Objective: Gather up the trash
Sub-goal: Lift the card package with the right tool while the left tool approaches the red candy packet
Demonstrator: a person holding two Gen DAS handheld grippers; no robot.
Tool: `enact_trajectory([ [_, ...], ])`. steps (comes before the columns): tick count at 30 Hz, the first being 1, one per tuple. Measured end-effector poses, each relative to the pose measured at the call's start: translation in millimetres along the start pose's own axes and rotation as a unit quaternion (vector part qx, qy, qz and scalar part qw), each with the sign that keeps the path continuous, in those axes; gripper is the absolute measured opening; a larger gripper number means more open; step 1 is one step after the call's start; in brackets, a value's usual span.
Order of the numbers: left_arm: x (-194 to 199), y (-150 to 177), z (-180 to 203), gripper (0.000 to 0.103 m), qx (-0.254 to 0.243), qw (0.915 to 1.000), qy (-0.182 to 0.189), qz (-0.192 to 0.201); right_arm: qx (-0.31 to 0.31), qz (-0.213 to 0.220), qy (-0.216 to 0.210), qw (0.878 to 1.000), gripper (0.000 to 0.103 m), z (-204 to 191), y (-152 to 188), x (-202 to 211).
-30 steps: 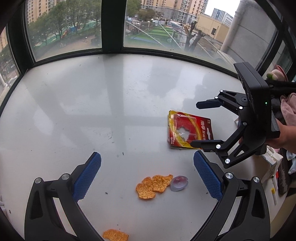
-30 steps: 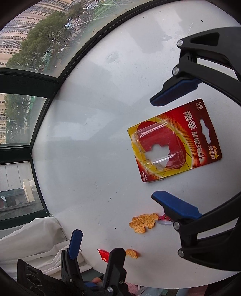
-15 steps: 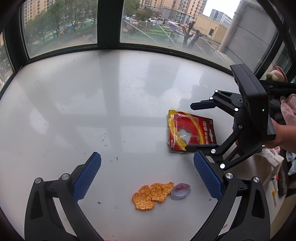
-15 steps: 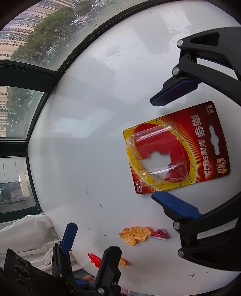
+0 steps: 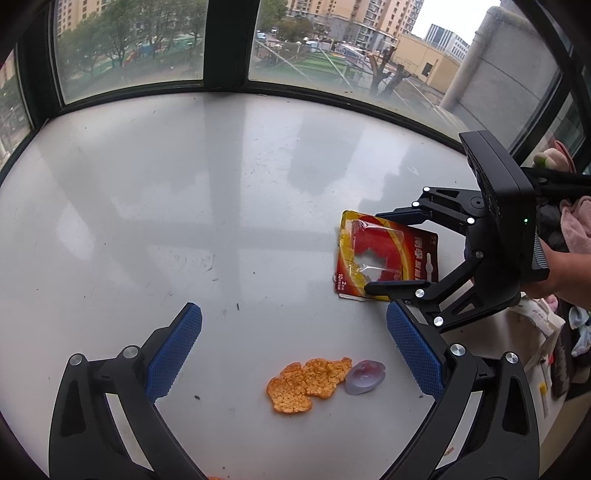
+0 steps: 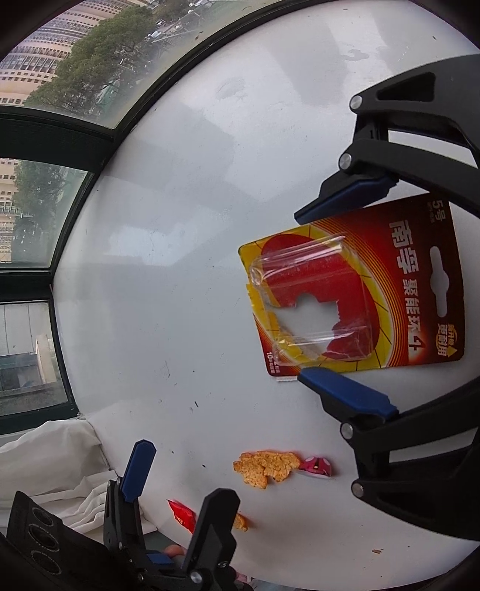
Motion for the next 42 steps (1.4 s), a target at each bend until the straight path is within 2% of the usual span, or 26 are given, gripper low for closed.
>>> enact_trajectory([
  [6, 5, 4, -2, 0.097, 0.005, 1.0, -0.005, 0.002, 0.001, -0.013, -0.013, 1.0, 0.071, -7, 0, -1],
  [12, 14, 7, -9, 0.097, 0.009, 0.9999, -0.013, 0.004, -0.01, -0.003, -0.016, 1.0, 0.071, -20, -2, 4],
  [20, 35, 23, -37, 0.097, 0.03, 0.9989, -0.035, 0.008, -0.003, 0.012, -0.033, 0.999, 0.071, -48, -29, 8],
  [28, 60, 58, -79, 0.097, 0.052, 0.9963, -0.068, 0.001, 0.022, 0.028, -0.076, 0.996, 0.071, -102, -71, -6],
  [37, 85, 108, -139, 0.097, 0.084, 0.9911, -0.102, -0.016, 0.04, 0.024, -0.118, 0.992, 0.072, -162, -98, -42],
  [42, 87, 129, -163, 0.097, 0.077, 0.9904, -0.111, -0.03, 0.041, 0.023, -0.13, 0.99, 0.072, -182, -111, -56],
])
Point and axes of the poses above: each gripper's, at about its wrist camera, not at the fingertips, and x roughly against the way its jaws point, z to its right, y to its underside, the point moved 8 cm from there along -x, roughly the way its jaws point, and after that the axes turned 12 degrees about -y, right-handed, at the moved point
